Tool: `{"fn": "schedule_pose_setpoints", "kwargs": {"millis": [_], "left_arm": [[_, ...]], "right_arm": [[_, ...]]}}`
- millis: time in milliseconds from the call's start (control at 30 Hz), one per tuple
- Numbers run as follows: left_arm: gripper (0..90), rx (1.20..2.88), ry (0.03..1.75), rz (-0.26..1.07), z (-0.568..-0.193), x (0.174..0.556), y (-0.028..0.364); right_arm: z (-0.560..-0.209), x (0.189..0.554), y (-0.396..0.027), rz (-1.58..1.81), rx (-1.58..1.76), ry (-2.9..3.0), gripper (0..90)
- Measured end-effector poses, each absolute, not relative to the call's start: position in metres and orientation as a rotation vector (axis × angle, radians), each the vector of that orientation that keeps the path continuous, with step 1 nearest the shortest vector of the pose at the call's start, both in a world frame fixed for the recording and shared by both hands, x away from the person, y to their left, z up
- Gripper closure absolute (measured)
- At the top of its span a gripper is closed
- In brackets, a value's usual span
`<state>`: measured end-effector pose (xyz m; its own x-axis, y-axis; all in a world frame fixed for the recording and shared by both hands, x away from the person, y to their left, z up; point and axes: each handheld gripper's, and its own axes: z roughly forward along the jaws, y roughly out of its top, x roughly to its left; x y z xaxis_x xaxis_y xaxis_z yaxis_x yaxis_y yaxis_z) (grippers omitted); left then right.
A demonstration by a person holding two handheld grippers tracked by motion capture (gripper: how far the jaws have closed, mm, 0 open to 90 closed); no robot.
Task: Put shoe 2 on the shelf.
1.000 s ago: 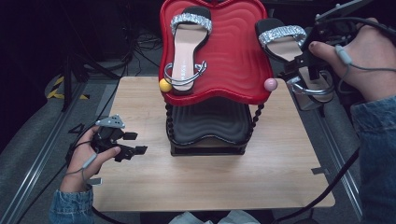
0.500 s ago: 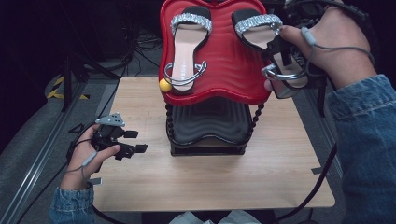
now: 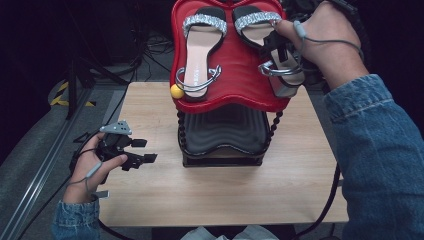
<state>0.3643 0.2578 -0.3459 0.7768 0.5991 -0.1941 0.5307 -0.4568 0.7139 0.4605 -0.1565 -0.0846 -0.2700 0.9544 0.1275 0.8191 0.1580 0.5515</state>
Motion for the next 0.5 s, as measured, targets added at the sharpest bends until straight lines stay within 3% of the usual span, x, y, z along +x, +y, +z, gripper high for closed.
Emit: {"fn": "schedule_pose_setpoints", "kwargs": {"millis": [500], "left_arm": [[29.7,2.163,0.845,0.108,-0.348,0.364,0.257]], "right_arm": [[-0.089,0.473,-0.141,0.779,1.752,2.171,43.1]]}}
